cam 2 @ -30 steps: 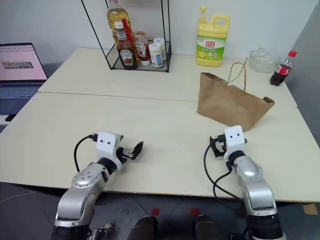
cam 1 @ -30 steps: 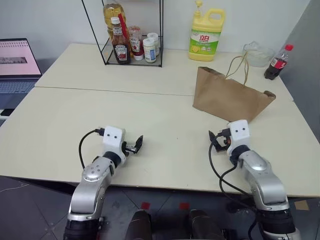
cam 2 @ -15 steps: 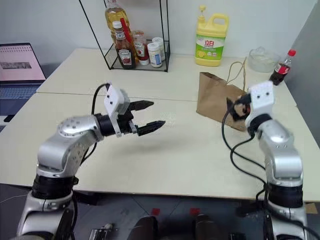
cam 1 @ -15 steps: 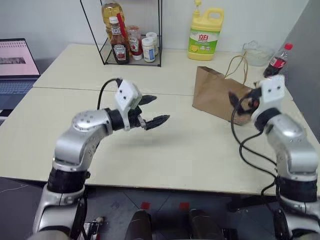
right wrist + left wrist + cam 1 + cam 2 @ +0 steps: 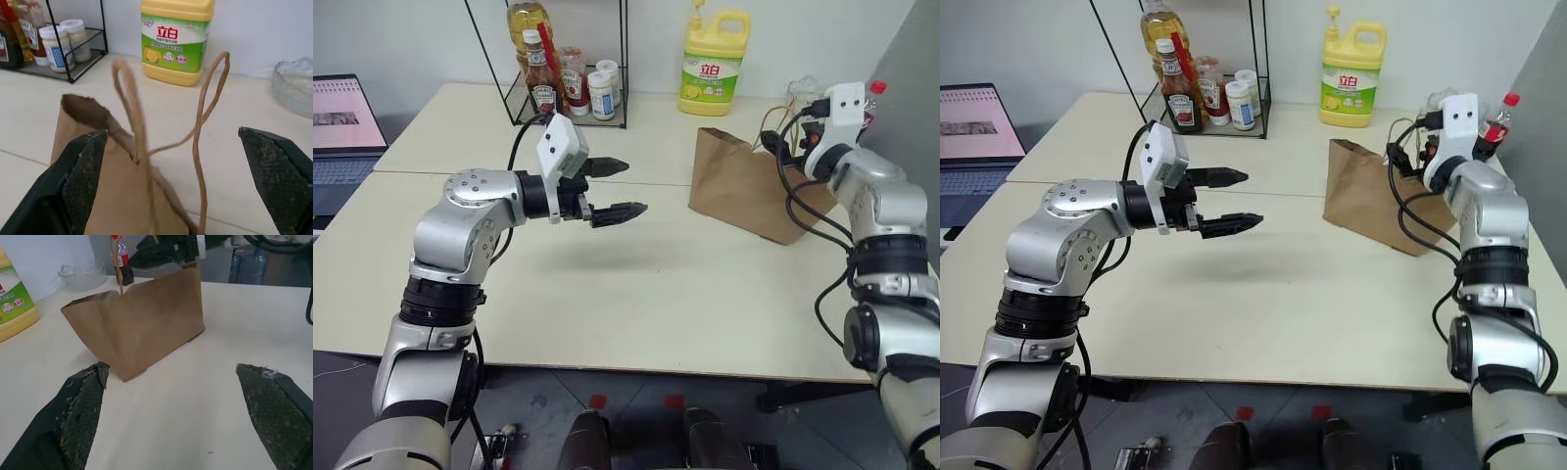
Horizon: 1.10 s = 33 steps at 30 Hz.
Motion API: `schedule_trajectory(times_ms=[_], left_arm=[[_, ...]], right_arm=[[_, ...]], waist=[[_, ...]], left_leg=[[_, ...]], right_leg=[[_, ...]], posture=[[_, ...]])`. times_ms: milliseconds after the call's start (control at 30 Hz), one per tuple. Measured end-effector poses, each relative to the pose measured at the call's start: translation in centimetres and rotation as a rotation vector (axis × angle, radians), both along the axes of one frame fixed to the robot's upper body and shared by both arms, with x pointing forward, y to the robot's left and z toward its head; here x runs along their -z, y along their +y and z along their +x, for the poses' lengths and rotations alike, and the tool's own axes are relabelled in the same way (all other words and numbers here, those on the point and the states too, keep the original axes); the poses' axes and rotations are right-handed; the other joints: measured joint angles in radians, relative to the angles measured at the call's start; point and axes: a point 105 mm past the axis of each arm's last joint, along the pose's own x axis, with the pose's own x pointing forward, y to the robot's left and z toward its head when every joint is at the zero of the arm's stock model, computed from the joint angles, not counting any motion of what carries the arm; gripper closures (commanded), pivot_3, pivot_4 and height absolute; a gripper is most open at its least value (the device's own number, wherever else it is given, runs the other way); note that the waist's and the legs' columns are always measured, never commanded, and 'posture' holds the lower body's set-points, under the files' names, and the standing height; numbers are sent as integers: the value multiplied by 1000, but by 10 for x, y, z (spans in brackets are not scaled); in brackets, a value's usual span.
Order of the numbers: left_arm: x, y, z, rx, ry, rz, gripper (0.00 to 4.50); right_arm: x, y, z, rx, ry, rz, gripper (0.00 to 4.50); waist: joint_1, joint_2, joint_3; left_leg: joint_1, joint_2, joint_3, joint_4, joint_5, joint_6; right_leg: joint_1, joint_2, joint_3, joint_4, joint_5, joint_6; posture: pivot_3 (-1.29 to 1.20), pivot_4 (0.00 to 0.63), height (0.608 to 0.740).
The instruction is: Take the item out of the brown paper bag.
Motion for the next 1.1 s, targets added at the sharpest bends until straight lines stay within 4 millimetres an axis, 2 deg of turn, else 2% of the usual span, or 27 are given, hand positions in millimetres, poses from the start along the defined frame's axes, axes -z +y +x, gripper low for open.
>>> schedule_trajectory(times_ms=[233,433,733,1100], left_arm=[[1,7,0,-23,0,6,61],[3,17,-1,-55,1,18,61],[3,20,1,-79,0,18,61],[1,22,3,-99,-12,15,61]], right_arm=[[1,12,14,-82,65,61,0],[6,19,17,-102,89,95,0],[11,23,20,-97,105,127,0],[9,8,22,4,90,125,0]], waist=[[-4,1,1],[-5,1,1],[-5,1,1],[-5,2,1]], left_leg=[[0,0,0,-1,0,0],[0,0,0,-1,0,0],[0,0,0,-1,0,0],[0,0,0,-1,0,0]], right_leg=[[0,0,0,0,0,0],[0,0,0,0,0,0],[-1,0,0,0,0,0],[-1,0,0,0,0,0]], posture=[[0,150,740],[0,150,740],[0,150,740],[0,150,740]])
